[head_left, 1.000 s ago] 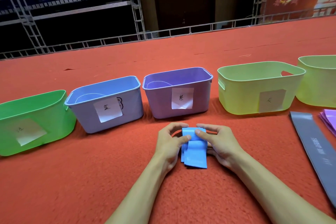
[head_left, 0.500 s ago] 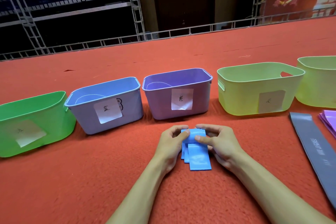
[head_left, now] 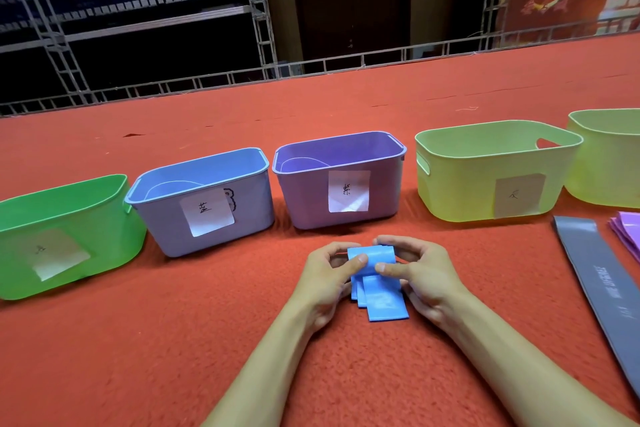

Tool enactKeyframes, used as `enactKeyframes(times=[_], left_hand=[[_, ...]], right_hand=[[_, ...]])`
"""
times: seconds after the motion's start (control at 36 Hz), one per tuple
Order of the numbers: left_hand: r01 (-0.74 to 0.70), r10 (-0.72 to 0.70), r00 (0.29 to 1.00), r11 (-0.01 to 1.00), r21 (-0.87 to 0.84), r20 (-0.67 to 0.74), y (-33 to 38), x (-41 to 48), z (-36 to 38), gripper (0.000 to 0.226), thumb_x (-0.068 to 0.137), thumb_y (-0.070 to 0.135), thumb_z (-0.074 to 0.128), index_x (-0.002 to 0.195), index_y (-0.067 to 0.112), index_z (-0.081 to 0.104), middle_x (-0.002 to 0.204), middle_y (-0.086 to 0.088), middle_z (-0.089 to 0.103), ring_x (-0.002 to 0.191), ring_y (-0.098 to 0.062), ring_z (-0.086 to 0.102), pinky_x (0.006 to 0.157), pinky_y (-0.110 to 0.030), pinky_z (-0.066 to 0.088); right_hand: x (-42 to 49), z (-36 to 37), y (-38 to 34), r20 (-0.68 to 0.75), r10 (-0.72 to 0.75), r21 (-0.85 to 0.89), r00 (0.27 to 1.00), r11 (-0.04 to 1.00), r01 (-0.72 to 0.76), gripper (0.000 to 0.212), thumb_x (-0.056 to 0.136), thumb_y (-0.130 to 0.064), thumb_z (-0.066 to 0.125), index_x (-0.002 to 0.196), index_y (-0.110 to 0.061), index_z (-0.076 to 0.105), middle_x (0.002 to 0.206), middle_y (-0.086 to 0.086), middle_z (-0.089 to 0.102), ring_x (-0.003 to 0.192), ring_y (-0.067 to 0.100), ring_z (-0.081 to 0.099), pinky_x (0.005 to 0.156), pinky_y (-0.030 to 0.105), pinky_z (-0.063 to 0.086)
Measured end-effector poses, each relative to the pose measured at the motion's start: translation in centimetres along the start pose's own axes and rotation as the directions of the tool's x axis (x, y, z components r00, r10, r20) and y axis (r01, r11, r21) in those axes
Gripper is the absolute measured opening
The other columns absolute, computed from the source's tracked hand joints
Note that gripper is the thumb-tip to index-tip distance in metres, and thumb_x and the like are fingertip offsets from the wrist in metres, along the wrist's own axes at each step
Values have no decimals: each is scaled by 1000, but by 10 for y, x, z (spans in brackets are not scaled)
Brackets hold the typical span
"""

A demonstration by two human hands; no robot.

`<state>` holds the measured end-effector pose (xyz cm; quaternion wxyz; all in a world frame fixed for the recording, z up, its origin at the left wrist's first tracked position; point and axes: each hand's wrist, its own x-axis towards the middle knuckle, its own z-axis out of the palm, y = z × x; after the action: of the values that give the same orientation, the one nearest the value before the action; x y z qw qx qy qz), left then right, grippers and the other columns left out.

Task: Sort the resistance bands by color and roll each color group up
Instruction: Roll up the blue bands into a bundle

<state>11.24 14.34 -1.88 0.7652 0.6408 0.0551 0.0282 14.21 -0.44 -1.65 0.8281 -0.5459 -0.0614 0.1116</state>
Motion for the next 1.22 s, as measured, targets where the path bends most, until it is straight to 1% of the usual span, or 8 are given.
enactKeyframes(times=[0.19,0.31,0.42,0.5,0.69,0.86,1.0,1.22], left_hand=[[-13,13,1000,1000,-17,-23,-2,0,-1,23,83,-4,68,103,6,65,98,-15,71,85,-22,68,77,-35,54],[-47,46,997,999,-23,-58,0,0,-2,27,79,-8,69,101,7,65,102,-11,70,84,-19,68,73,-33,57],[-77,78,994,997,12,-72,0,0,-2,32,74,-11,72,98,9,66,108,-9,69,92,-20,67,89,-49,52],[-98,99,994,995,11,-47,-1,0,-3,35,72,-15,72,97,8,66,105,-6,69,86,-16,68,80,-42,53],[-121,121,993,993,-12,9,-2,-1,-4,38,69,-22,68,97,3,64,106,-8,68,83,-21,68,72,-32,55],[-82,83,995,996,-19,54,2,-5,-1,41,69,-24,64,100,2,61,97,-7,68,73,-18,66,58,-28,52],[-22,21,996,1000,10,87,4,-6,1,52,55,-5,65,104,11,61,81,4,73,79,-20,64,79,-38,43],[-71,71,996,997,7,58,3,-5,1,42,62,5,71,103,7,64,114,-13,66,96,-25,65,90,-43,49]], right_hand=[[1,-1,-2,2,82,-36,997,996,-82,50,68,26,62,108,-3,67,110,13,69,103,25,64,65,27,56],[-1,1,-5,10,124,-77,992,989,-123,49,72,19,66,113,-7,66,107,17,69,92,26,67,71,32,52],[-3,3,-8,29,139,-56,990,989,-138,40,74,9,70,111,-8,66,102,19,71,83,29,69,78,38,54],[-3,3,-8,18,143,-49,990,989,-142,32,79,-1,70,110,-8,66,102,22,71,88,32,68,86,44,53],[-3,1,-7,-4,107,-89,994,990,-107,27,79,2,70,105,-5,67,88,20,72,69,24,69,60,30,58],[-2,-2,-6,15,95,-89,995,992,-94,34,75,11,69,107,0,66,96,20,71,74,22,68,61,28,57],[-1,-4,-6,36,94,-53,995,994,-92,38,72,17,67,107,2,65,101,23,70,77,24,69,64,31,58],[-2,-3,-7,64,75,-7,995,997,-74,39,69,24,64,102,3,66,91,11,74,76,18,71,59,28,57]])
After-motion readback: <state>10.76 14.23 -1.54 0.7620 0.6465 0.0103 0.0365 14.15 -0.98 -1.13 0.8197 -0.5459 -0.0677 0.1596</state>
